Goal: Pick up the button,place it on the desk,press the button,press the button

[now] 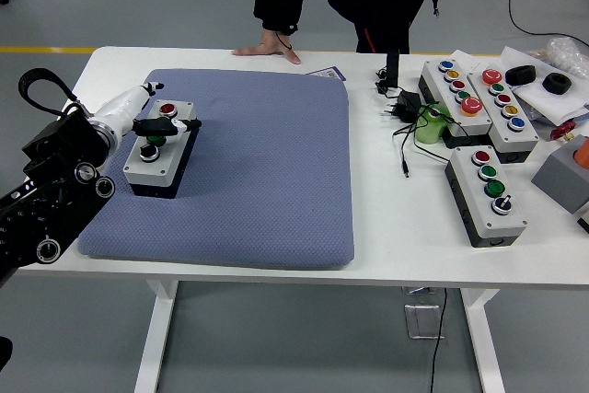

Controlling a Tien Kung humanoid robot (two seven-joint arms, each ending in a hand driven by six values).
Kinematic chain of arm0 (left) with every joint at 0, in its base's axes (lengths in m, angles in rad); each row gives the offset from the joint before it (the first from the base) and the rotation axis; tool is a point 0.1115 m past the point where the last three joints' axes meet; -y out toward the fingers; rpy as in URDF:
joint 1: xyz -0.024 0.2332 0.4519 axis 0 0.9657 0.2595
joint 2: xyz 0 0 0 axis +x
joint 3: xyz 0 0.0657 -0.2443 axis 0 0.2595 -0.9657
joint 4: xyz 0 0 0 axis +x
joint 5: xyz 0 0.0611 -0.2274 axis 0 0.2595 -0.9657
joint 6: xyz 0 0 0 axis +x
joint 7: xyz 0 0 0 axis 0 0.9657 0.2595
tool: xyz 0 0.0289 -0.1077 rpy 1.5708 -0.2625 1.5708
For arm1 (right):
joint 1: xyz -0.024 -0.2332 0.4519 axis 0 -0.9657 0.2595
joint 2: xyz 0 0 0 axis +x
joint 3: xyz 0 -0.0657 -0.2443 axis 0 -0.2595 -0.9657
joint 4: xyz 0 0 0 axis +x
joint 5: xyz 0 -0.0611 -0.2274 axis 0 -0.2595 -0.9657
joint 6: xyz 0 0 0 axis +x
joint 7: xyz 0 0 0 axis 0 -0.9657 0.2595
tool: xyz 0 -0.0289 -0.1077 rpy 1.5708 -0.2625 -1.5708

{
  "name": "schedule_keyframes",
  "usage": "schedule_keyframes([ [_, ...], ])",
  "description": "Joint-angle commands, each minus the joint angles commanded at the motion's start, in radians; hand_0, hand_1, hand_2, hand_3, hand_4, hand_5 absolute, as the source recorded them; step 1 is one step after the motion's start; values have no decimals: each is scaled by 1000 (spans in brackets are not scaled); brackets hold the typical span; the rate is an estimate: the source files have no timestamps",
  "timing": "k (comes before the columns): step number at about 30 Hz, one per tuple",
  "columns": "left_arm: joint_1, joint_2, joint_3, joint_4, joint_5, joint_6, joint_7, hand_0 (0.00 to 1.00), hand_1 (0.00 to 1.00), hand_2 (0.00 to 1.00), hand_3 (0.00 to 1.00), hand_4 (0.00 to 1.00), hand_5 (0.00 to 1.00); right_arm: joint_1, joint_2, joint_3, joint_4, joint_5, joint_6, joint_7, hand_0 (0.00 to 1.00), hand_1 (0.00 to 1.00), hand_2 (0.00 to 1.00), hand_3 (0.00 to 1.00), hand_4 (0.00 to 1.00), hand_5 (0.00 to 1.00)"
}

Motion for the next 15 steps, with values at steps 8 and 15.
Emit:
schedule_keyframes([
  [8, -5, -27, 18, 15, 43, 10, 125, 998, 998, 998, 998, 998, 707, -1, 0, -3, 0, 7, 0, 2, 779, 755, 752, 599, 232, 177],
  [15, -4, -47, 32, 19, 53, 21, 145, 978, 998, 998, 998, 998, 691, -3, 0, 5, 0, 4, 1, 2, 779, 754, 752, 599, 231, 177],
])
